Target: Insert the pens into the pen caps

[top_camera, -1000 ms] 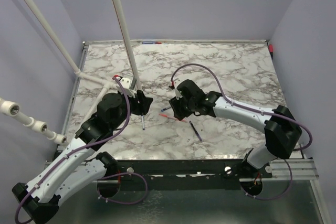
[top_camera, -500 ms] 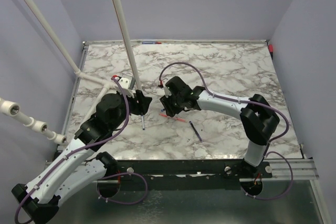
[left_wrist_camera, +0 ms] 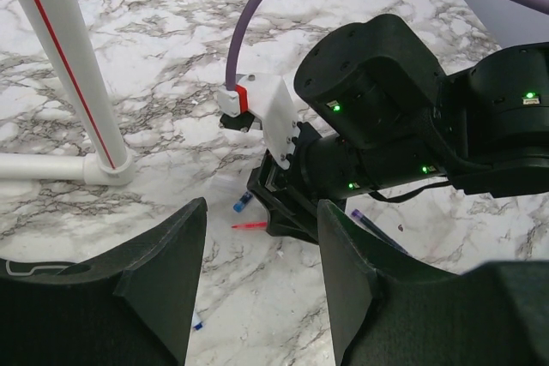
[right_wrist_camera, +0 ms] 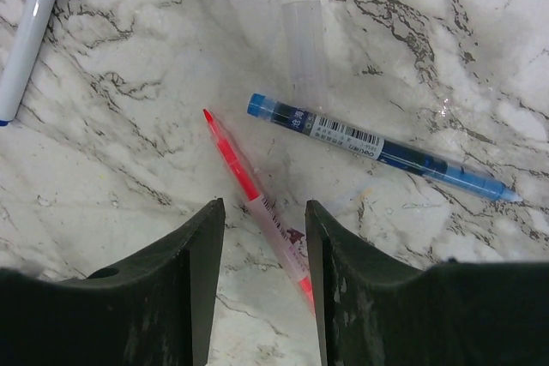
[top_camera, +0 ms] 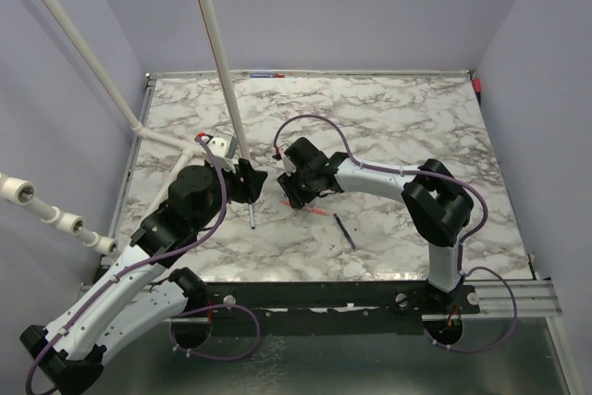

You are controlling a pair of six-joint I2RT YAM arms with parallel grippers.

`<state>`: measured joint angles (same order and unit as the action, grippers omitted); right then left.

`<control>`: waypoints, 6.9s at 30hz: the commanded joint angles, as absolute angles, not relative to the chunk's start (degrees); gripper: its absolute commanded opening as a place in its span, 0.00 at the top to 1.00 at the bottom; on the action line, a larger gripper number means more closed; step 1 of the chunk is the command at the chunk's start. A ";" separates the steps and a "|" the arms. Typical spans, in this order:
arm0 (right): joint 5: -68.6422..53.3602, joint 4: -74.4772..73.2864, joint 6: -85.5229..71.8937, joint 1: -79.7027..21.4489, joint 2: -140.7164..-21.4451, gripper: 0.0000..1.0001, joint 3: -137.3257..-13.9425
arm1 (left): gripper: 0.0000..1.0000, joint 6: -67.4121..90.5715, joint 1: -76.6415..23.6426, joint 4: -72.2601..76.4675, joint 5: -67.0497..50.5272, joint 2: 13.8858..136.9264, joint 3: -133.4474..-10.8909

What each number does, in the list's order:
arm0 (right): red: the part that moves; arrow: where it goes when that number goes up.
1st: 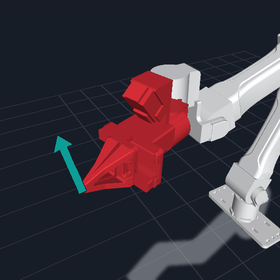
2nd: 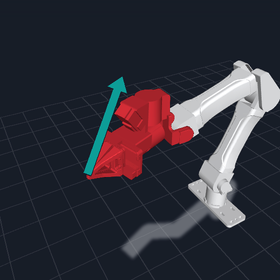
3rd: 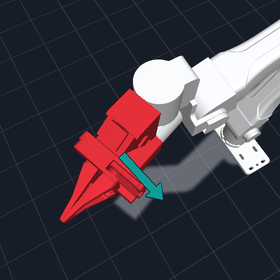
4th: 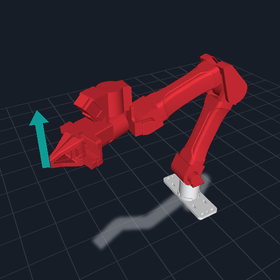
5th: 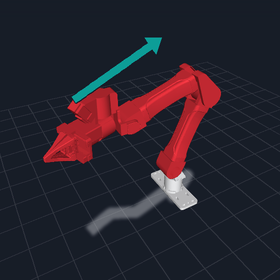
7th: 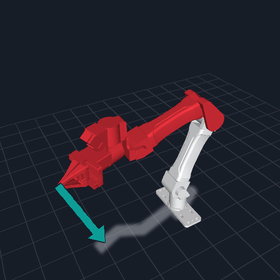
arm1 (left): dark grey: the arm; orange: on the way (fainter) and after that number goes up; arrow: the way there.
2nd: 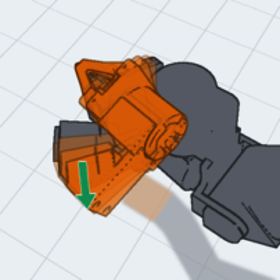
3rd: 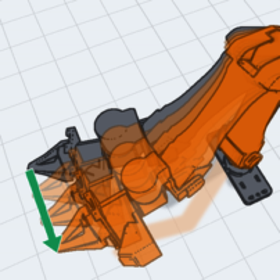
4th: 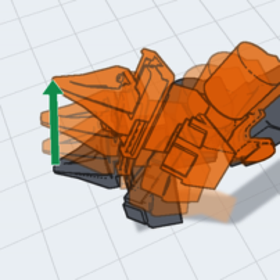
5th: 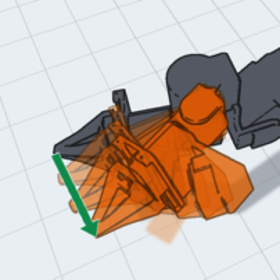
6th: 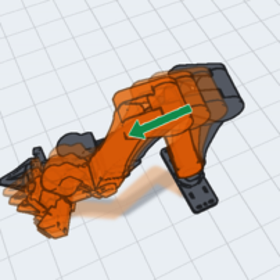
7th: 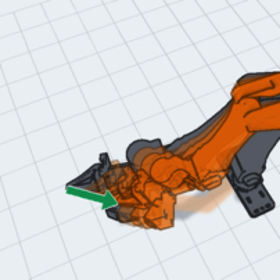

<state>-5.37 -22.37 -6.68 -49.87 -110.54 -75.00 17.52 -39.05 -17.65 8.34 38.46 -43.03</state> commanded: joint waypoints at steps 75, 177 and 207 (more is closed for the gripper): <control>17.08 -18.59 -26.08 -58.80 -67.15 0.99 -55.30 | 0.44 24.77 -36.04 -7.43 -19.30 45.27 -40.56; 28.33 -21.67 -28.02 -58.80 -46.21 0.58 -46.53 | 1.00 21.86 -42.30 -1.16 -33.65 47.99 -42.08; 29.83 -26.03 -34.80 -45.33 -80.74 0.55 -51.94 | 1.00 15.23 -42.36 -9.89 -29.27 48.95 -42.71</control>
